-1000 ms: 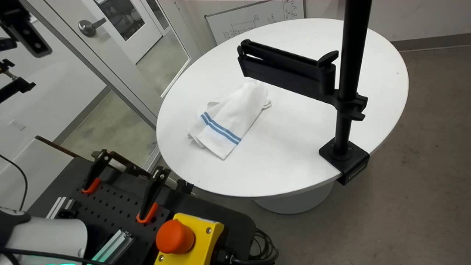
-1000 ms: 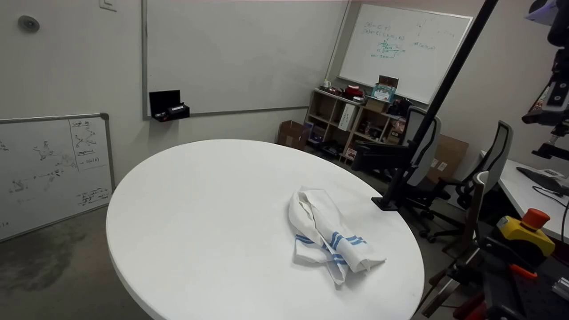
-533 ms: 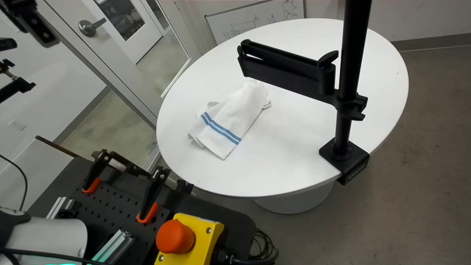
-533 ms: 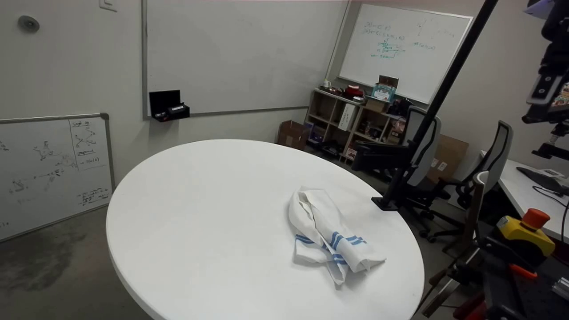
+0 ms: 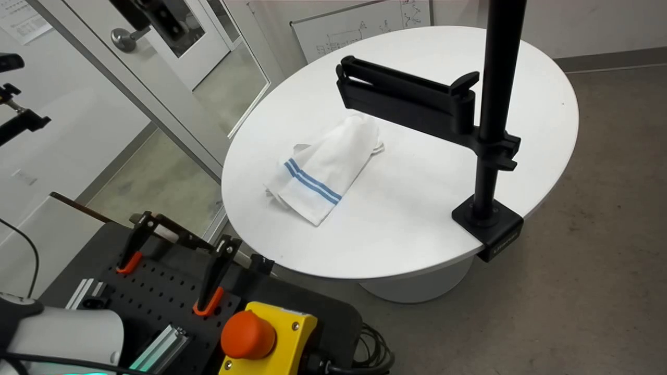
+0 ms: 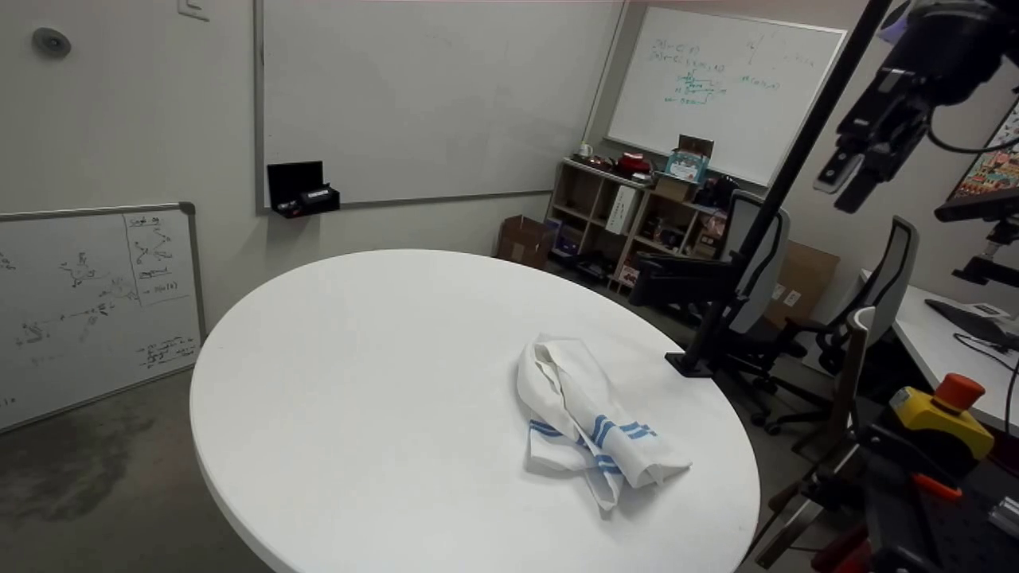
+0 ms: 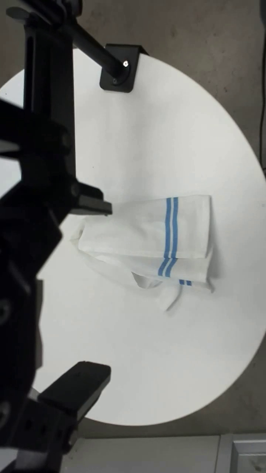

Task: Get the towel from the table and put it on the black object

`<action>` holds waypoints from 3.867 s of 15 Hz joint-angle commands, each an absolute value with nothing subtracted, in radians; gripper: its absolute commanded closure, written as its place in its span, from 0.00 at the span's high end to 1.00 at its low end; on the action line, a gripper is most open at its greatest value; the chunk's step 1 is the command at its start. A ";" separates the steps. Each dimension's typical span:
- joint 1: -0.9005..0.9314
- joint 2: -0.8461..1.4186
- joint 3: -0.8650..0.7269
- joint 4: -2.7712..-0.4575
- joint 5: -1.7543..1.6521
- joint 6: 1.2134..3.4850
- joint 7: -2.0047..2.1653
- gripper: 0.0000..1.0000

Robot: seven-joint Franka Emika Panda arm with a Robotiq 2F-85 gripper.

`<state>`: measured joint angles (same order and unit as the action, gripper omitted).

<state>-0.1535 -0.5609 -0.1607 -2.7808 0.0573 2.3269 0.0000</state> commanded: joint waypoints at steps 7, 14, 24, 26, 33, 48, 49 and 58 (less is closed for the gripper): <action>-0.090 -0.012 -0.121 -2.654 0.070 2.785 0.007 1.00; -0.080 0.346 -0.098 -2.398 0.054 2.839 0.077 1.00; 0.035 0.639 -0.138 -2.164 0.029 2.844 0.203 1.00; 0.068 0.670 -0.144 -2.153 0.025 2.851 0.221 1.00; 0.140 0.790 -0.187 -2.103 0.016 2.906 0.245 1.00; 0.137 0.891 -0.241 -2.001 0.032 2.891 0.272 0.55; 0.135 0.896 -0.241 -1.996 0.033 2.888 0.273 0.46; 0.116 0.861 -0.218 -2.020 0.043 2.880 0.265 0.00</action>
<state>0.1203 0.8805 -0.2278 -2.0153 0.0335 2.8861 0.2574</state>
